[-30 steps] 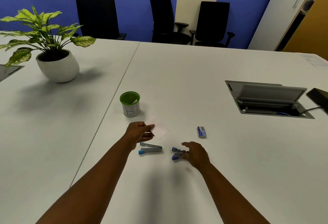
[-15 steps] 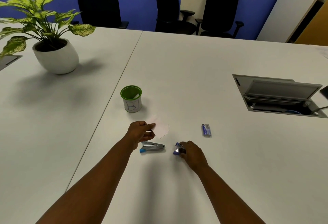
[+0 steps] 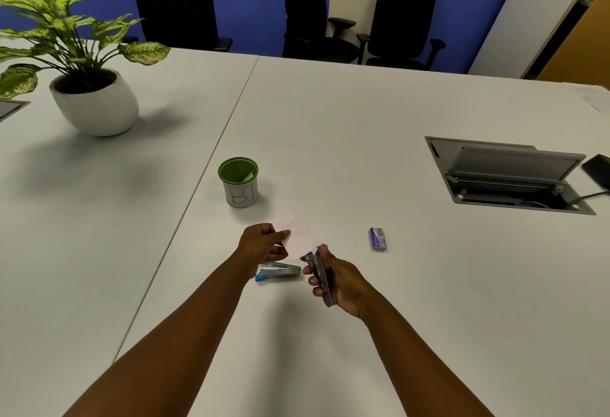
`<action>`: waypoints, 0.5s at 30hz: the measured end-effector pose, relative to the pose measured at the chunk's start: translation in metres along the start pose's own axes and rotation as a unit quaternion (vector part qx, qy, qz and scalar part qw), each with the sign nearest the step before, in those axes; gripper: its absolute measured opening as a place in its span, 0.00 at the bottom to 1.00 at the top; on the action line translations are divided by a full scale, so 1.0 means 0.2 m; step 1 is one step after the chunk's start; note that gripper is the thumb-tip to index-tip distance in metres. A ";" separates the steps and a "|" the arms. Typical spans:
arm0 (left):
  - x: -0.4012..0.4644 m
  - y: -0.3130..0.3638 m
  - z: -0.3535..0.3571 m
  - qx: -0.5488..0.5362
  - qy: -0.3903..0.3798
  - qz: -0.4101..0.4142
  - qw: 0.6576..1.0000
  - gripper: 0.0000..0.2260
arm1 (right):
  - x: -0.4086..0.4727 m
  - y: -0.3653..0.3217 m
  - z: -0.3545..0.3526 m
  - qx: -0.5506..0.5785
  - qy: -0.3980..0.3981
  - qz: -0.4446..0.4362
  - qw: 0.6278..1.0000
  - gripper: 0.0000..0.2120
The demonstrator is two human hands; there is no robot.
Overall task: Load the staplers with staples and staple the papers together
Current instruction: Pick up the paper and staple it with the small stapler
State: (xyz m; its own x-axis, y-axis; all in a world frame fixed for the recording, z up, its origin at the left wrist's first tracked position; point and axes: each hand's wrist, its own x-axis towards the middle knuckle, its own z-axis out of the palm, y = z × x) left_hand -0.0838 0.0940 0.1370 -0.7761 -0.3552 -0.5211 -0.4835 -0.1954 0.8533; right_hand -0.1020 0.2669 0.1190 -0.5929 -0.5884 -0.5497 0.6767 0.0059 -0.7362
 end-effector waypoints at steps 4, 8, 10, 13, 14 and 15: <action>-0.02 0.00 0.02 0.026 -0.030 0.015 0.999 0.06 | 0.00 -0.02 0.03 -0.023 0.038 -0.004 0.999 0.17; -0.04 0.01 0.03 0.051 -0.052 0.022 0.997 0.05 | -0.02 -0.02 0.04 0.007 0.041 -0.002 0.999 0.15; -0.05 0.01 0.04 0.069 -0.068 0.026 0.995 0.06 | -0.04 -0.03 0.05 0.023 0.044 -0.008 0.999 0.10; -0.07 0.01 0.05 0.082 -0.078 0.033 0.993 0.06 | -0.07 -0.04 0.07 0.048 0.055 -0.020 0.997 0.08; -0.07 0.02 0.05 0.082 -0.080 0.035 0.993 0.05 | -0.07 -0.04 0.07 0.048 0.060 -0.023 0.997 0.08; -0.08 0.02 0.06 0.081 -0.082 0.036 0.993 0.05 | -0.08 -0.04 0.07 0.047 0.063 -0.025 0.997 0.08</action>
State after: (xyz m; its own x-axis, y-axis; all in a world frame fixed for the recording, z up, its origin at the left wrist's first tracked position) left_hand -0.0776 0.1092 0.1482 -0.8600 -0.2060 -0.4669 -0.4731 -0.0212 0.8808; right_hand -0.0921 0.2641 0.1391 -0.6732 -0.4793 -0.5632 0.6796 -0.1009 -0.7266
